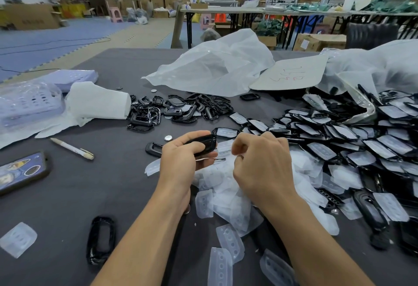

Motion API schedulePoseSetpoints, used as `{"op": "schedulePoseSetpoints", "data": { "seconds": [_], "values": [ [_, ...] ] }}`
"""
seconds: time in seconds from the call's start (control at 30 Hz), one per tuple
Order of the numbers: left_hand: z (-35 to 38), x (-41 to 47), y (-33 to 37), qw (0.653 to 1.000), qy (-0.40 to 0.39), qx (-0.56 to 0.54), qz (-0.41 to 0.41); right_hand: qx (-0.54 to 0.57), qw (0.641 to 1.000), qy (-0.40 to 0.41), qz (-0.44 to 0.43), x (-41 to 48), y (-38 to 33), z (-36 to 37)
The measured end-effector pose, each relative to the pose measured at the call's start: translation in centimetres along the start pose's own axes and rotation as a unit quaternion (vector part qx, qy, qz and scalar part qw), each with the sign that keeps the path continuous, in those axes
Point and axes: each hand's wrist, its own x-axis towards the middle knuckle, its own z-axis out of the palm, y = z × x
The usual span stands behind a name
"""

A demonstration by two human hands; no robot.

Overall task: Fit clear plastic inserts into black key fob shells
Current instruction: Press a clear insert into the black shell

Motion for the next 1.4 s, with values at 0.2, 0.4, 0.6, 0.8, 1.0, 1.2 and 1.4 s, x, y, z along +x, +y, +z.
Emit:
{"op": "schedulePoseSetpoints", "data": {
  "seconds": [0.2, 0.4, 0.6, 0.8, 1.0, 1.2, 1.4],
  "values": [
    [0.3, 0.1, -0.3, 1.000, -0.001, 0.006, 0.006, 0.282, 0.955, 0.009, 0.097, 0.1, 0.3, 0.0],
    [0.6, 0.0, -0.5, 1.000, -0.012, 0.015, 0.011, 0.376, 0.913, -0.017, 0.157, 0.4, 0.3, 0.3],
    [0.7, 0.1, -0.8, 1.000, -0.012, 0.016, 0.011, 0.392, 0.908, -0.007, 0.149, 0.4, 0.4, 1.0],
    [1.0, 0.0, -0.9, 1.000, -0.018, 0.012, 0.017, 0.470, 0.866, -0.044, 0.161, 0.6, 0.4, 0.9],
    [1.3, -0.2, -1.0, 0.999, -0.028, 0.008, 0.016, 0.551, 0.811, -0.080, 0.178, 0.5, 0.1, 0.6],
    [1.4, -0.4, -0.9, 1.000, -0.029, 0.004, 0.008, 0.574, 0.794, -0.076, 0.188, 0.6, 0.0, 0.3],
    [1.4, -0.5, -0.8, 0.999, -0.031, -0.023, 0.003, 0.569, 0.800, -0.037, 0.188, 0.7, 0.3, 0.2]
  ]
}}
